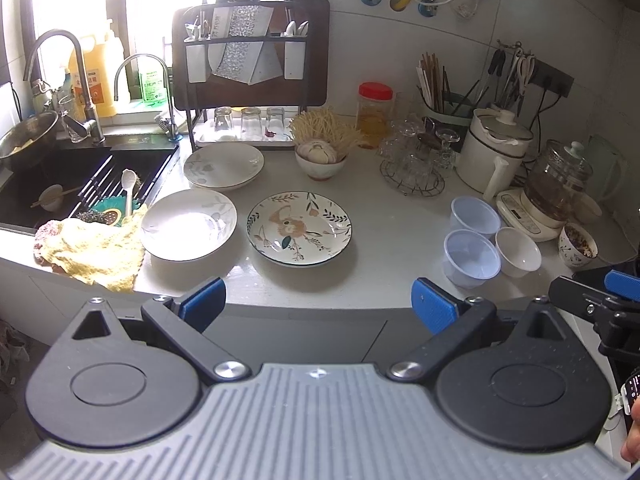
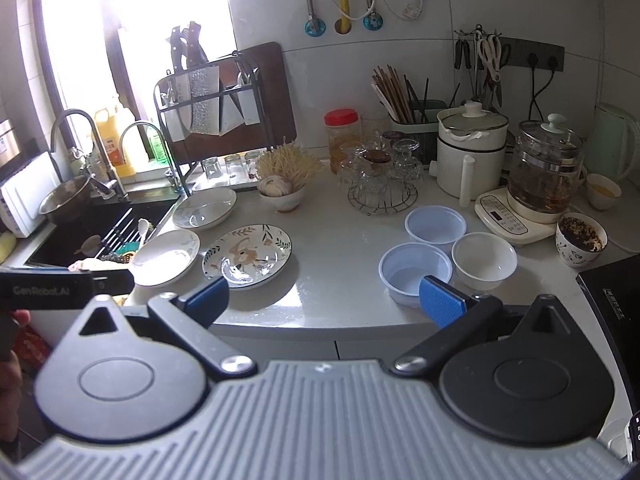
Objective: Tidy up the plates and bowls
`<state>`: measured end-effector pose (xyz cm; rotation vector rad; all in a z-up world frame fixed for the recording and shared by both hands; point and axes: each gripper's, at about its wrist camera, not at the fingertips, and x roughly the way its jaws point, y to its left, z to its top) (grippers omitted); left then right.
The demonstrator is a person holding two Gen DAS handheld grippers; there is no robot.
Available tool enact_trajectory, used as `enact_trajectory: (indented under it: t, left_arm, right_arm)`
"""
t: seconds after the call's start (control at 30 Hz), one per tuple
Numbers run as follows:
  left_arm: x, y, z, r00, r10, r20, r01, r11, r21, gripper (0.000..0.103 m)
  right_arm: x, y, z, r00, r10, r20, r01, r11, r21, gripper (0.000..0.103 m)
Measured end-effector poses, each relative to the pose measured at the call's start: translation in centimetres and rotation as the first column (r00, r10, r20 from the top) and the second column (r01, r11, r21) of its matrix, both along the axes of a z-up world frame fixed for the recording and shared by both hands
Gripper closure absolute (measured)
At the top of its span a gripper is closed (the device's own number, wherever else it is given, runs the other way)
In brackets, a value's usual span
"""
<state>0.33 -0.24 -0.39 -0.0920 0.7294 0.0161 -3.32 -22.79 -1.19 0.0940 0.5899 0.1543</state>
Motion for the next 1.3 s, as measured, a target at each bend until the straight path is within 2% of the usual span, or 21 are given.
enact_trajectory:
  t: [0.23, 0.9, 1.3]
  left_arm:
    - [0.3, -0.9, -0.4, 1.000, -0.025, -0.009, 0.025, 1.000, -0.004, 0.002]
    - [1.4, -1.3, -1.4, 0.998, -0.059, -0.034, 0.058, 0.998, -0.019, 0.002]
    - [1.1, -1.0, -1.9, 0.999, -0.028, -0.045, 0.027, 1.000, -0.012, 0.002]
  right_arm:
    - [-0.2, -0.3, 0.0, 0.999, -0.037, 0.012, 0.037, 0.999, -0.012, 0.000]
    - [-0.2, -0.5, -0.2, 0.999, -0.049, 0.005, 0.049, 0.999, 0.007, 0.000]
    - [-0.1, -0.5, -0.4, 0.999, -0.048, -0.005, 0.048, 0.999, -0.003, 0.000]
